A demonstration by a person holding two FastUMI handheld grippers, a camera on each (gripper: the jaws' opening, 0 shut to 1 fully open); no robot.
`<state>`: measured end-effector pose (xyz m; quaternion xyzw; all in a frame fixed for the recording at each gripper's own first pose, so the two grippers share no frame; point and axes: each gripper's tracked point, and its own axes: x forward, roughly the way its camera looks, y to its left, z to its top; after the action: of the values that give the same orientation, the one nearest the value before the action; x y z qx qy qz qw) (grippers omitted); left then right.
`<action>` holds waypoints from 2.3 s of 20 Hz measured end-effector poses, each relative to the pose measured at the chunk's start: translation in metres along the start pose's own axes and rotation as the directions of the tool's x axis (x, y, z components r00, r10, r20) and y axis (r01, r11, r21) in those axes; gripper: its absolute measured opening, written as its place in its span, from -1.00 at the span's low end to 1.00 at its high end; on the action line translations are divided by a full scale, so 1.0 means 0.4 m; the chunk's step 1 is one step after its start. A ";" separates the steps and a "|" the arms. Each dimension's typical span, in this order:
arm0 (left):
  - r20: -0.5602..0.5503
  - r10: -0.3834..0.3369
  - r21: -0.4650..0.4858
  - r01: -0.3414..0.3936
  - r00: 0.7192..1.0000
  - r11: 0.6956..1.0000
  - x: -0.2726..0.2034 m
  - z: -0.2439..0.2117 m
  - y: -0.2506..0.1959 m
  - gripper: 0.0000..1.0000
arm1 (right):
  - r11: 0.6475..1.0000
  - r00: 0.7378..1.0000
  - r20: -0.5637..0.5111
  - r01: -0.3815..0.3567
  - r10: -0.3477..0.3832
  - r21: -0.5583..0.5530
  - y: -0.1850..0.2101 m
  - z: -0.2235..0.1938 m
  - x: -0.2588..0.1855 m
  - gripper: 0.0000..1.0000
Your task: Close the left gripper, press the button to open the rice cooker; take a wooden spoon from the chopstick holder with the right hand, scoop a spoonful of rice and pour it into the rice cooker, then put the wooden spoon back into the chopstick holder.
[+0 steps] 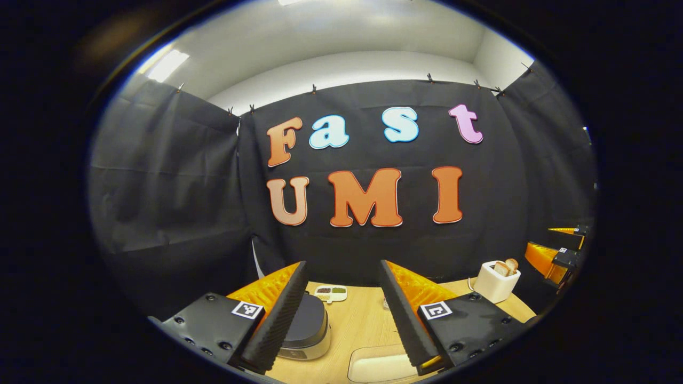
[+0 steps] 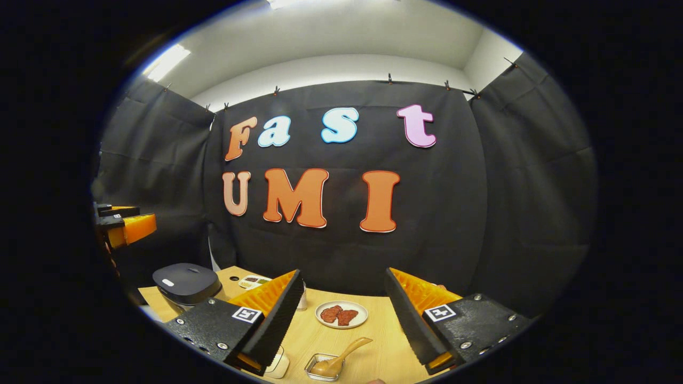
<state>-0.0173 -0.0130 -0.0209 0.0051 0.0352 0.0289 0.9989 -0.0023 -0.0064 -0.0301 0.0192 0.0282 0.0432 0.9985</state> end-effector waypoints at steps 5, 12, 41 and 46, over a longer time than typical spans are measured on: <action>0.003 0.001 0.014 -0.001 1.000 1.000 0.037 0.011 0.020 0.84 | 1.000 1.000 -0.006 0.027 -0.027 0.003 -0.013 0.008 0.036 0.91; -0.010 -0.021 0.063 0.021 1.000 0.998 0.107 0.003 0.128 0.83 | 0.990 0.990 0.007 0.138 -0.138 -0.021 0.049 0.018 0.095 0.91; -0.875 -0.229 -0.319 -0.154 0.426 0.935 0.206 -0.608 0.360 -0.83 | 0.945 0.933 -0.159 0.308 -0.323 -0.108 0.049 -0.109 -0.018 0.91; -0.910 -0.199 -0.283 -0.193 0.363 0.940 0.193 -0.670 0.384 -0.86 | 0.949 0.931 -0.193 0.295 -0.311 -0.109 0.060 -0.140 -0.014 0.91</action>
<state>0.0320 0.1468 -0.2917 -0.1860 0.5870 0.0306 0.7873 -0.0130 0.0189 -0.0845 -0.0293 0.1331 -0.1085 0.9847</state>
